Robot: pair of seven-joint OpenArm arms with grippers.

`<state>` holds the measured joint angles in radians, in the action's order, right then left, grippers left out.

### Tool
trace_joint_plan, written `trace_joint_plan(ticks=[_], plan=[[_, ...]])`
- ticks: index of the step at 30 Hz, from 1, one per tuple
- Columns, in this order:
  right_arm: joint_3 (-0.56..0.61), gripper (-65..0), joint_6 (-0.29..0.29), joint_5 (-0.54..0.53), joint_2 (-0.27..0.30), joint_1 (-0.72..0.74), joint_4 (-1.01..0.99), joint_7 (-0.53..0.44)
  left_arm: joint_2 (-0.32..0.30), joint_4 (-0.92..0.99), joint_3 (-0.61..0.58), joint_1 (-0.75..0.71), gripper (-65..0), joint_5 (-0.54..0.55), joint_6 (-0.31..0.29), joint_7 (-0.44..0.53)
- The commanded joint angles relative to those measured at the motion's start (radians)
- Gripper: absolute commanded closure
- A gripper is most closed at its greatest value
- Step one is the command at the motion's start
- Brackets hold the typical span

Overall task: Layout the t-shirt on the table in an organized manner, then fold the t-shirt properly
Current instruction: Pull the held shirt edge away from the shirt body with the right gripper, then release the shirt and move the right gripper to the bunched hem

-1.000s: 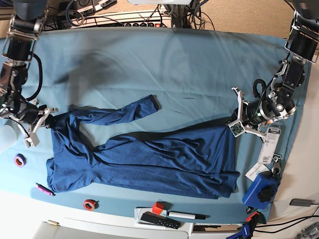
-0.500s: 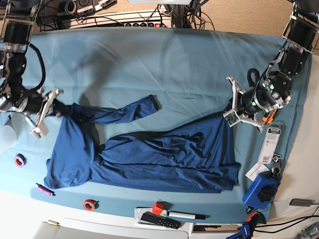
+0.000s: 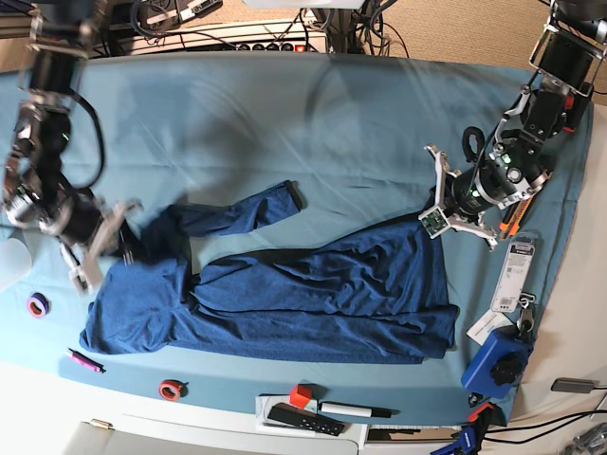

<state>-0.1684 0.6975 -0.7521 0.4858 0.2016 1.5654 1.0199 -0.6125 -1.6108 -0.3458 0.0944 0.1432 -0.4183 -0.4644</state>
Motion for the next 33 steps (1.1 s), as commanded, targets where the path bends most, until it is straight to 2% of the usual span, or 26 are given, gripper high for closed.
trace_joint_plan(ticks=[1, 2, 5, 10, 14, 17, 18, 19, 21, 24, 25, 31, 33], plan=[[-0.005, 0.0, 0.001, 0.024, -0.01, 0.054, 0.015, -0.065, -0.008, -0.016, 0.008, 0.016, 0.0, 0.006, 0.007, 0.019], [0.002, 0.0, 0.001, 0.081, -0.039, 0.089, 0.007, -0.107, -0.004, -0.016, 0.008, 0.016, 0.0, 0.006, 0.008, 0.019], [0.069, 0.0, -0.062, 0.253, -0.107, 0.209, -0.067, -0.228, 0.003, -0.016, 0.008, 0.017, 0.0, 0.006, 0.013, 0.019], [0.278, 0.0, -0.215, 0.514, -0.184, 0.47, -0.38, -0.492, 0.006, -0.016, 0.008, 0.016, 0.0, 0.006, 0.015, 0.019], [0.417, 0.0, -0.432, 0.678, -0.254, 0.7, -0.692, -0.661, 0.012, -0.016, 0.008, 0.016, 0.0, 0.006, 0.015, 0.018], [0.459, 0.0, -0.65, 0.767, -0.309, 0.835, -0.883, -0.756, 0.014, -0.016, 0.008, 0.016, 0.0, 0.006, 0.019, 0.019], [0.461, 0.0, -0.71, 0.783, -0.323, 0.869, -0.931, -0.787, 0.016, -0.015, 0.008, 0.016, 0.0, 0.006, 0.019, 0.018], [0.461, 0.0, -0.745, 0.802, -0.332, 0.895, -0.97, -0.806, 0.017, -0.016, 0.008, 0.016, 0.0, 0.006, 0.018, 0.018], [0.461, 0.0, -0.749, 0.847, -0.343, 0.927, -1.025, -0.809, 0.017, -0.015, 0.008, 0.016, 0.0, 0.006, 0.018, 0.018], [0.461, -15.6, -0.749, 0.874, -0.343, 0.922, -1.049, -0.799, 0.017, -0.015, 0.008, 0.016, 0.0, 0.006, 0.018, 0.018], [0.461, -18.9, -0.75, 0.874, -0.341, 0.911, -1.049, -0.795, 0.017, -0.015, 0.008, 0.016, 0.0, 0.006, 0.018, 0.018], [0.461, -20.2, -0.748, 0.894, -0.318, 0.805, -1.048, -0.733, 0.017, -0.015, 0.008, 0.016, 0.0, 0.006, 0.018, 0.018], [0.462, -20.2, -0.71, 0.967, -0.3, 0.761, -1.039, -0.687, 0.017, -0.015, 0.008, 0.016, 0.0, 0.006, 0.018, 0.018]])
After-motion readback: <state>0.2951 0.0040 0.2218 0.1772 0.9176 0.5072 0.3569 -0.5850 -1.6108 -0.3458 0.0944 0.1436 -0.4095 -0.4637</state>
